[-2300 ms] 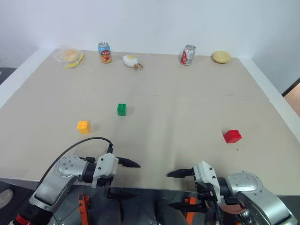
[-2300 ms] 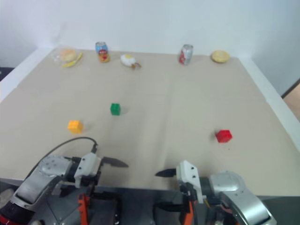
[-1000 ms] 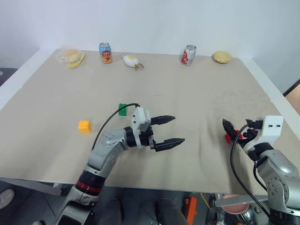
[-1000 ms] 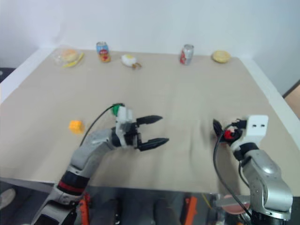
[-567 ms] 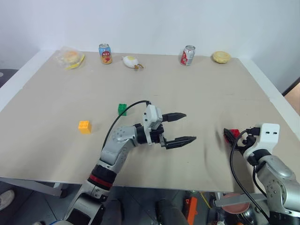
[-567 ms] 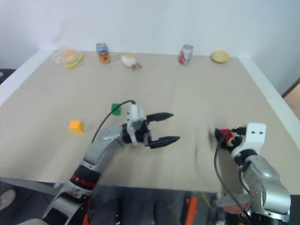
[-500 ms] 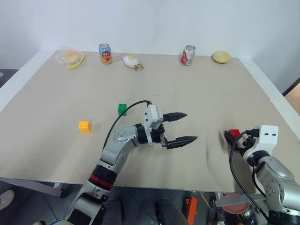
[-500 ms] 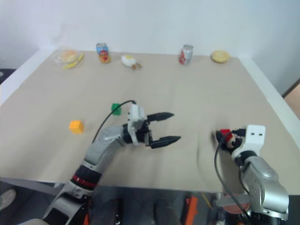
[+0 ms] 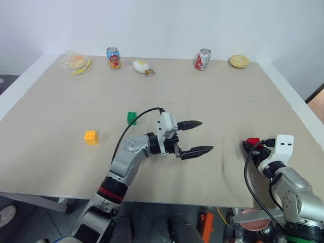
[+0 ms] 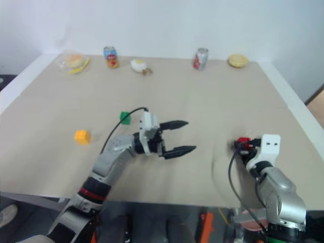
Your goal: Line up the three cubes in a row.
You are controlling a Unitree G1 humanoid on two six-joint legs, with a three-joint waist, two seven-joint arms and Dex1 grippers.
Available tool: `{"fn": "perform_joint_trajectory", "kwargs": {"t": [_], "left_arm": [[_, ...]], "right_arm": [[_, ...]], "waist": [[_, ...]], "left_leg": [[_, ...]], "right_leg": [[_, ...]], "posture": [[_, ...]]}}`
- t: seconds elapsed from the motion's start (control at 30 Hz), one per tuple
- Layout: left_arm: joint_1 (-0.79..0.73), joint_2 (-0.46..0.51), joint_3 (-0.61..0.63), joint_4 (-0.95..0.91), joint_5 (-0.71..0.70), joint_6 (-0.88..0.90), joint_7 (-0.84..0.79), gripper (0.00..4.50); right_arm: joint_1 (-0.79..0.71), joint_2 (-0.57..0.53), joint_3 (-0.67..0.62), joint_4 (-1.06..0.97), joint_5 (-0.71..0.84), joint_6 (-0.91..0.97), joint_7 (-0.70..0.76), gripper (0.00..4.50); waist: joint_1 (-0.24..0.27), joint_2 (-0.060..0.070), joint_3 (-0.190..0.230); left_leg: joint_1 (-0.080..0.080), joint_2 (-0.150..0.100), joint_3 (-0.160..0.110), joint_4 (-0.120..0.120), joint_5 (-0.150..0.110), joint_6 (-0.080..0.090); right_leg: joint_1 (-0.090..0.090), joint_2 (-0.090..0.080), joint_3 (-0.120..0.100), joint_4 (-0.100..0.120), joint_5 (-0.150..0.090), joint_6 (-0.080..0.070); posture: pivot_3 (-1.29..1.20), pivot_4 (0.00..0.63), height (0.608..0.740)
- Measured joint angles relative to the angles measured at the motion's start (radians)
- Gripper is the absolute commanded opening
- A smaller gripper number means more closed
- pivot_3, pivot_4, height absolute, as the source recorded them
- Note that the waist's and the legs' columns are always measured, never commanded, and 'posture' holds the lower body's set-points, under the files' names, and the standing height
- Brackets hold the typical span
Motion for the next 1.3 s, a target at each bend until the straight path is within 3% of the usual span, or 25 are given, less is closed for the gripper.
{"fn": "perform_joint_trajectory", "kwargs": {"t": [0.13,0.27,0.57,0.77,1.03,1.07,1.27,1.3], "left_arm": [[0.041,0.130,0.015,-0.048,-0.035,0.025,-0.094,4.50],[0.095,0.274,0.059,-0.086,-0.064,0.039,-0.187,4.50],[0.163,0.436,0.102,-0.146,-0.095,0.058,-0.300,4.50],[0.224,0.457,0.122,-0.236,-0.115,0.097,-0.259,4.50],[0.268,0.459,0.140,-0.312,-0.136,0.146,-0.178,4.50],[0.270,0.459,0.148,-0.315,-0.141,0.152,-0.168,4.50],[0.287,0.457,0.158,-0.339,-0.150,0.197,-0.101,4.50],[0.290,0.452,0.159,-0.342,-0.152,0.213,-0.076,4.50]], "right_arm": [[-0.024,-0.137,0.117,-0.134,0.062,-0.006,0.273,1.28],[-0.115,-0.228,0.275,-0.123,0.071,-0.042,0.535,1.28],[-0.320,-0.239,0.508,0.112,-0.026,-0.246,0.925,1.28],[-0.404,-0.186,0.579,0.324,-0.093,-0.374,1.053,1.28],[-0.443,-0.132,0.592,0.460,-0.154,-0.502,1.086,1.28],[-0.444,-0.130,0.593,0.465,-0.158,-0.507,1.089,2.29],[-0.444,-0.129,0.593,0.468,-0.157,-0.478,1.093,4.34],[-0.443,-0.129,0.591,0.462,-0.150,-0.467,1.093,4.47]], "waist": [[-0.007,0.000,0.000],[-0.007,0.000,0.000],[0.003,-0.003,0.002],[0.003,-0.003,0.002],[0.003,-0.003,0.002],[0.003,-0.003,0.002],[0.003,-0.003,0.002],[0.003,-0.003,0.002]], "left_leg": [[0.001,0.002,-0.001,-0.001,0.000,0.000],[0.000,0.002,-0.001,-0.001,0.000,0.000],[-0.001,0.002,0.000,-0.001,-0.001,-0.001],[-0.001,0.003,0.000,-0.001,-0.001,-0.002],[0.000,0.003,0.000,-0.001,-0.001,-0.002],[0.000,0.003,0.000,-0.001,-0.001,-0.002],[0.000,0.003,0.000,-0.001,-0.001,-0.002],[0.000,0.003,0.000,-0.001,-0.001,-0.002]], "right_leg": [[0.000,0.002,-0.001,0.000,0.000,-0.001],[0.000,0.002,-0.002,0.000,0.000,-0.001],[-0.001,0.000,-0.003,-0.001,-0.001,-0.001],[-0.001,0.000,-0.004,-0.001,-0.001,-0.002],[-0.001,0.000,-0.004,0.000,-0.001,-0.002],[-0.001,0.000,-0.004,0.000,-0.001,-0.002],[-0.001,0.000,-0.004,0.000,-0.001,-0.002],[-0.001,0.000,-0.004,0.000,-0.001,-0.002]], "posture": [[0.00,0.150,0.733],[0.00,0.150,0.733],[0.00,0.150,0.733],[0.00,0.150,0.733],[0.00,0.150,0.733],[0.00,0.150,0.733],[0.00,0.150,0.733],[0.00,0.150,0.733]]}}
